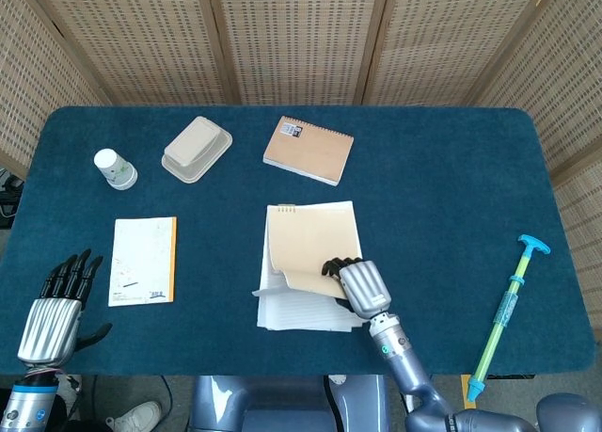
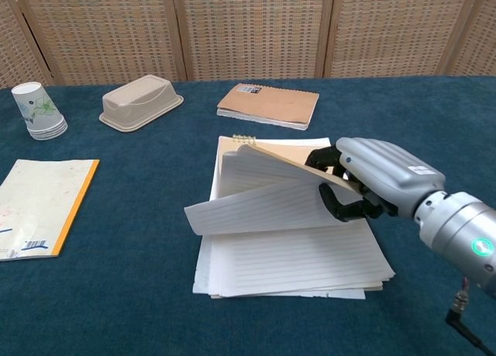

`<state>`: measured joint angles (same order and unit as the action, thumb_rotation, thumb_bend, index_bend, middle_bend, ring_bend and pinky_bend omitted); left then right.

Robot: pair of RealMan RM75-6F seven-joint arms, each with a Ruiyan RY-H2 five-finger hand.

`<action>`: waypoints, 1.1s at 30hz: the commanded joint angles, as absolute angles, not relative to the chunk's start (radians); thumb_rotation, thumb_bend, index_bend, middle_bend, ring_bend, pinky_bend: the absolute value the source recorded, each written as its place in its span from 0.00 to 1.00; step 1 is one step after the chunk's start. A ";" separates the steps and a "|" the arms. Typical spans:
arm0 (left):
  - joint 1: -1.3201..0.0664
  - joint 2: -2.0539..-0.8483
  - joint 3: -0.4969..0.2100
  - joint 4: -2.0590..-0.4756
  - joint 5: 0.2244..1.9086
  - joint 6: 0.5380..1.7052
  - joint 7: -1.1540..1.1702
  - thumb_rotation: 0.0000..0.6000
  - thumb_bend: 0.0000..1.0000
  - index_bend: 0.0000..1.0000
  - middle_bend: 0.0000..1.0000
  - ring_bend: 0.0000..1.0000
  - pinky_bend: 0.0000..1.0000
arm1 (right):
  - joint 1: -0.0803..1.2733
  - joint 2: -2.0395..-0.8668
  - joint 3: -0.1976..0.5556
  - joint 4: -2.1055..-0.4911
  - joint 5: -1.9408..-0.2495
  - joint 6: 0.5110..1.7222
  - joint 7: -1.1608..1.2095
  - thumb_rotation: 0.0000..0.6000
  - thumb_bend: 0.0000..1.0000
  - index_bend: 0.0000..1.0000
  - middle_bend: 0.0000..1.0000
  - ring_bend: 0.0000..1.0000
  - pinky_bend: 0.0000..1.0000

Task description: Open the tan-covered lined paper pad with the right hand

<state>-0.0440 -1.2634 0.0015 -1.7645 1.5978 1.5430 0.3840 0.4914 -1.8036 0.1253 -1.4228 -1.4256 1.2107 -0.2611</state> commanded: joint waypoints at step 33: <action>-0.039 -1.269 0.012 -1.768 1.631 1.556 0.393 1.00 0.10 0.00 0.00 0.00 0.09 | 0.237 -1.495 -0.139 -1.656 -1.643 1.420 -0.188 1.00 0.80 0.62 0.66 0.60 0.61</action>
